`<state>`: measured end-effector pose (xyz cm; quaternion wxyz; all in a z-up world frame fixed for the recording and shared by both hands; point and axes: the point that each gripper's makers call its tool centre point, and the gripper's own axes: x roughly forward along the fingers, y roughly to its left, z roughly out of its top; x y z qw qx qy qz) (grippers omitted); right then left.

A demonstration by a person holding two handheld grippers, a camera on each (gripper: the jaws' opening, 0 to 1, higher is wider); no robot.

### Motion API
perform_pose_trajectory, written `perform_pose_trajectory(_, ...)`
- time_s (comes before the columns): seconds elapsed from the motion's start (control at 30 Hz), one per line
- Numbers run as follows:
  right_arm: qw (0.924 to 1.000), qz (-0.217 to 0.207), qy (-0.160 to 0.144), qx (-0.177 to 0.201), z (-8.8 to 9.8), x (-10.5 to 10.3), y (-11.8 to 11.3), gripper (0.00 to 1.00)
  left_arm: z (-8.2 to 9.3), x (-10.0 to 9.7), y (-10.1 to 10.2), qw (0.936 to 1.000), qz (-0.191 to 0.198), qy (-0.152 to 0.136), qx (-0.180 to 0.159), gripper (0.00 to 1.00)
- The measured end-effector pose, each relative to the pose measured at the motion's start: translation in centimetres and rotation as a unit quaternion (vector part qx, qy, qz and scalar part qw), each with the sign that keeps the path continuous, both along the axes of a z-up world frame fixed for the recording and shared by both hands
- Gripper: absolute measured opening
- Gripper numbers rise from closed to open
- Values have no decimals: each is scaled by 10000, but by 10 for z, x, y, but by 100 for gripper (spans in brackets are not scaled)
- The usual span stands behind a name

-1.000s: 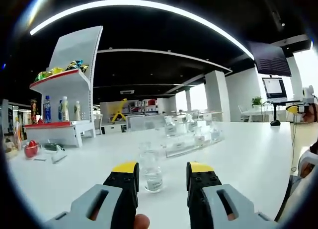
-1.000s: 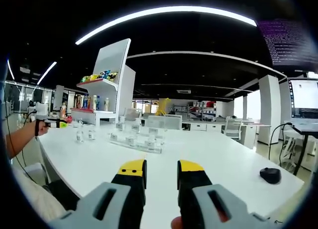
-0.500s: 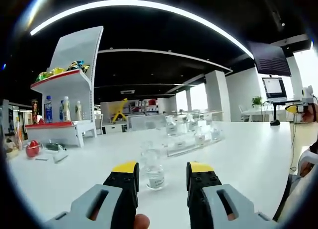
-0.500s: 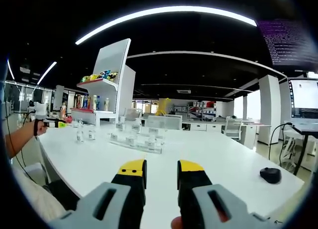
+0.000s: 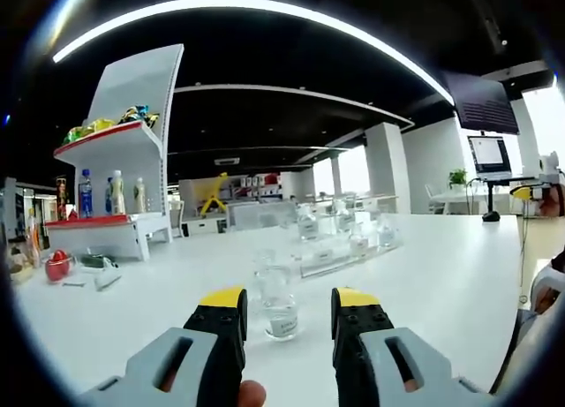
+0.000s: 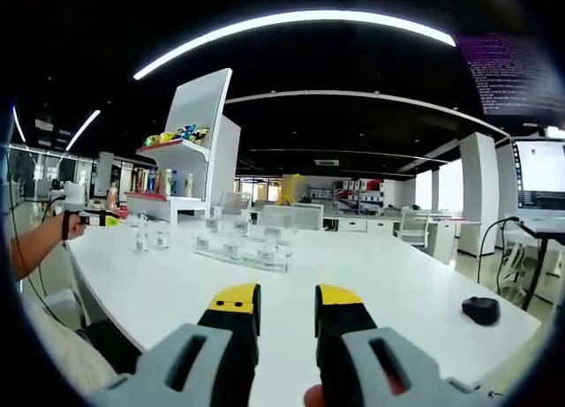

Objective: Identify the label on the chemical reagent bottle, grasp the chemical reagent bottle, and place it in the designated position on the reagent rack

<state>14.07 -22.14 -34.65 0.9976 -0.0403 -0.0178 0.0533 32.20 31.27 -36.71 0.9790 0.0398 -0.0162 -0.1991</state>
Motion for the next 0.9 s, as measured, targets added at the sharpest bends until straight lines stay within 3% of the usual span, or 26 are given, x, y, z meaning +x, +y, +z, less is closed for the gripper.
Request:
perform_pose_trajectory(0.47,10000,-16,65,10,-6,2,-3,24,-16,32,-9,9996,-34,264,11,38)
perform_pose_trajectory(0.9,9999,-43,104,46,-9,5,-6,24,-28,41,-14,9993,11,376,44,38)
